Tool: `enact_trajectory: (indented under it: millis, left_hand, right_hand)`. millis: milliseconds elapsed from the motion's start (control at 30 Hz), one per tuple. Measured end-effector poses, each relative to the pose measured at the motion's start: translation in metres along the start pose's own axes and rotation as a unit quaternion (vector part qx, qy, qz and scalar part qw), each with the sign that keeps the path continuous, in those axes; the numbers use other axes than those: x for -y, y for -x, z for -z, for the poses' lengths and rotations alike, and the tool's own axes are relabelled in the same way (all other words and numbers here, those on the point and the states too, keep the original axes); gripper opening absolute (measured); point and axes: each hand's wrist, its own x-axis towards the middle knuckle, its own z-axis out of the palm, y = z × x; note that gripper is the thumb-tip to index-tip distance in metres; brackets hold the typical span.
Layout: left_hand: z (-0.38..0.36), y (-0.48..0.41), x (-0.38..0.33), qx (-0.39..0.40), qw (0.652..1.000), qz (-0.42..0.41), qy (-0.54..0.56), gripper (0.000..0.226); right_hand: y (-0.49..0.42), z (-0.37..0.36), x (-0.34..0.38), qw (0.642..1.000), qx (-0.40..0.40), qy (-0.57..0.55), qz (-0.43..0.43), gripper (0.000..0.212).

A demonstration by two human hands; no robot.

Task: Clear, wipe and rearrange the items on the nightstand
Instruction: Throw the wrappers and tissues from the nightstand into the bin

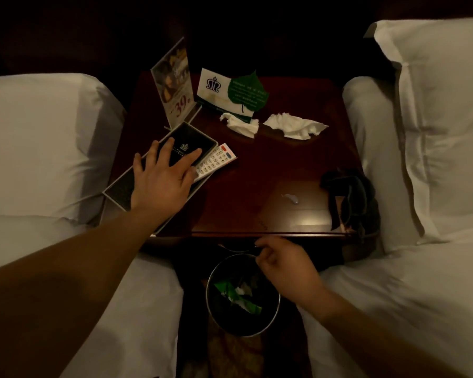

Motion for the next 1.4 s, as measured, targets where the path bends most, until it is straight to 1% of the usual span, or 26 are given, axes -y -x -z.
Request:
enact_trajectory:
  millis: [100,200,300,400,500,600,667,733,833,933,1067,1133,1200,1267,1333,1400]
  left_hand:
    - [0.002,0.000,-0.001,0.002,1.000,0.000,0.002,0.045]
    - [0.000,0.000,-0.002,-0.003,1.000,0.007,-0.009,0.045]
    - [-0.001,0.000,-0.003,-0.005,1.000,0.004,-0.020,0.047]
    - [0.001,0.000,-0.003,-0.005,1.000,0.013,-0.010,0.049]
    - [0.002,0.001,-0.003,-0.011,1.000,0.013,-0.001,0.049]
    - [0.000,0.001,-0.003,-0.014,1.000,0.012,0.004,0.050]
    - [-0.001,0.001,-0.002,-0.016,1.000,0.013,0.006,0.050]
    - [-0.002,0.001,-0.002,-0.015,1.000,0.013,0.003,0.049]
    - [-0.001,0.001,-0.002,-0.013,1.000,0.011,0.001,0.048]
    - [-0.001,0.001,-0.003,-0.016,1.000,0.011,0.000,0.048]
    - [-0.002,0.001,-0.002,-0.017,1.000,0.011,-0.001,0.048]
    - [-0.004,0.001,-0.002,-0.017,1.000,0.011,-0.008,0.047]
    - [-0.005,0.000,-0.001,-0.018,1.000,0.011,-0.012,0.046]
    - [-0.007,0.000,0.000,-0.019,1.000,0.011,-0.010,0.046]
    - [-0.007,0.000,0.001,-0.021,1.000,0.010,-0.007,0.046]
    - [-0.008,-0.001,0.001,-0.020,1.000,0.009,-0.008,0.046]
  right_hand:
    - [-0.021,0.041,0.031,0.995,-0.073,-0.012,0.060,0.021]
    - [-0.055,0.078,0.046,0.989,-0.122,0.018,0.083,0.021]
    - [-0.099,0.104,0.048,0.974,-0.174,0.111,0.091,0.028]
    - [-0.141,0.122,0.042,0.949,-0.203,0.220,0.097,0.034]
    - [-0.171,0.130,0.033,0.927,-0.191,0.317,0.064,0.049]
    - [-0.191,0.134,0.025,0.921,-0.132,0.367,-0.015,0.062]
    - [-0.198,0.135,0.021,0.923,-0.094,0.370,-0.047,0.060]
    - [-0.200,0.133,0.017,0.921,-0.098,0.375,-0.036,0.047]
    - [-0.198,0.130,0.013,0.925,-0.147,0.351,-0.007,0.029]
    - [-0.192,0.133,0.013,0.938,-0.176,0.299,-0.004,0.025]
    - [-0.164,0.136,0.024,0.947,-0.259,0.185,0.045,0.015]
    - [-0.138,0.133,0.034,0.949,-0.274,0.127,0.091,0.011]
    - [-0.108,0.127,0.048,0.956,-0.267,0.045,0.118,0.011]
    - [-0.079,0.118,0.061,0.961,-0.248,-0.012,0.117,0.013]
    - [-0.054,0.101,0.067,0.971,-0.208,-0.028,0.114,0.012]
    - [-0.029,0.076,0.067,0.979,-0.148,-0.058,0.131,0.013]
